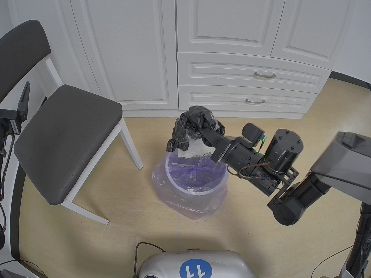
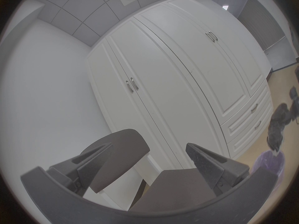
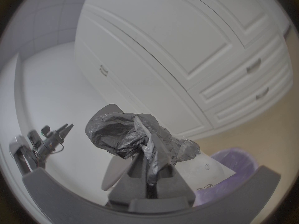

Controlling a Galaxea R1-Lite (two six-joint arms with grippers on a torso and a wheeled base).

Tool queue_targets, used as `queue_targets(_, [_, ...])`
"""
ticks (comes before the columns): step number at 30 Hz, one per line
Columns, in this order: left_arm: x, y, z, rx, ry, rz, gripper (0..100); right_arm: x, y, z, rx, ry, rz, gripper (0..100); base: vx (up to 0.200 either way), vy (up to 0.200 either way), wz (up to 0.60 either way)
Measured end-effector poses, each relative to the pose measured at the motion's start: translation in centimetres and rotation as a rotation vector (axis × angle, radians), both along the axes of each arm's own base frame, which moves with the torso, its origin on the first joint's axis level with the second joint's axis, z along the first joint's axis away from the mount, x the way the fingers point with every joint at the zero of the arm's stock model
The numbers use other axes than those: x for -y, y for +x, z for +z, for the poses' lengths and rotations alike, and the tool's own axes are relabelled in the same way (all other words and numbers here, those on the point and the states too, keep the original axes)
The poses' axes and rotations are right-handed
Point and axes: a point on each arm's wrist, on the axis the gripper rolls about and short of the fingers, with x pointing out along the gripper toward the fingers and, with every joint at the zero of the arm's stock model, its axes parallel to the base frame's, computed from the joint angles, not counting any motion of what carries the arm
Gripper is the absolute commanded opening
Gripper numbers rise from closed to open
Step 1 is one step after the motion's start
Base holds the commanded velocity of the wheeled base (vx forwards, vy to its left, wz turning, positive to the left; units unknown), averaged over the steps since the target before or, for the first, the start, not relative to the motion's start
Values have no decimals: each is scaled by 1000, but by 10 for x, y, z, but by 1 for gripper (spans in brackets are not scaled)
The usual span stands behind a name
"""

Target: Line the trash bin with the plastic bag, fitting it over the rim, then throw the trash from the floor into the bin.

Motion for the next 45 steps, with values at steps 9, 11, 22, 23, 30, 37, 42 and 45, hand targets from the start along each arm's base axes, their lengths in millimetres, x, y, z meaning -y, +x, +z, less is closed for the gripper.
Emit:
queue_targets(9, [1, 0, 0, 1, 0, -4, 100, -5, 58, -81, -148, -8, 20, 0, 0, 0, 0])
queue_targets(11, [1, 0, 0, 2, 0, -7, 100, -4, 71, -95, -152, -8, 12, 0, 0, 0, 0])
queue_targets(22, [3, 0, -1, -2, 0, -22, 100, 8, 118, -151, -155, 7, -38, 0, 0, 0, 0])
queue_targets(23, [3, 0, -1, -3, 1, -22, 100, 9, 119, -155, -156, 7, -40, 0, 0, 0, 0])
queue_targets(30, [4, 0, -2, -8, 1, -24, 100, 6, 122, -165, -159, 5, -38, 100, 0, 0, 0])
queue_targets(37, [6, 1, -3, -13, 1, -40, 100, 6, 121, -163, -157, 1, -42, 100, 0, 0, 0])
queue_targets(42, [8, 2, -4, -21, 2, -48, 100, 9, 116, -152, -133, -28, -56, 100, 0, 0, 0])
queue_targets(45, [9, 3, -6, -31, 3, -53, 100, 13, 113, -144, -71, -97, -83, 100, 0, 0, 0])
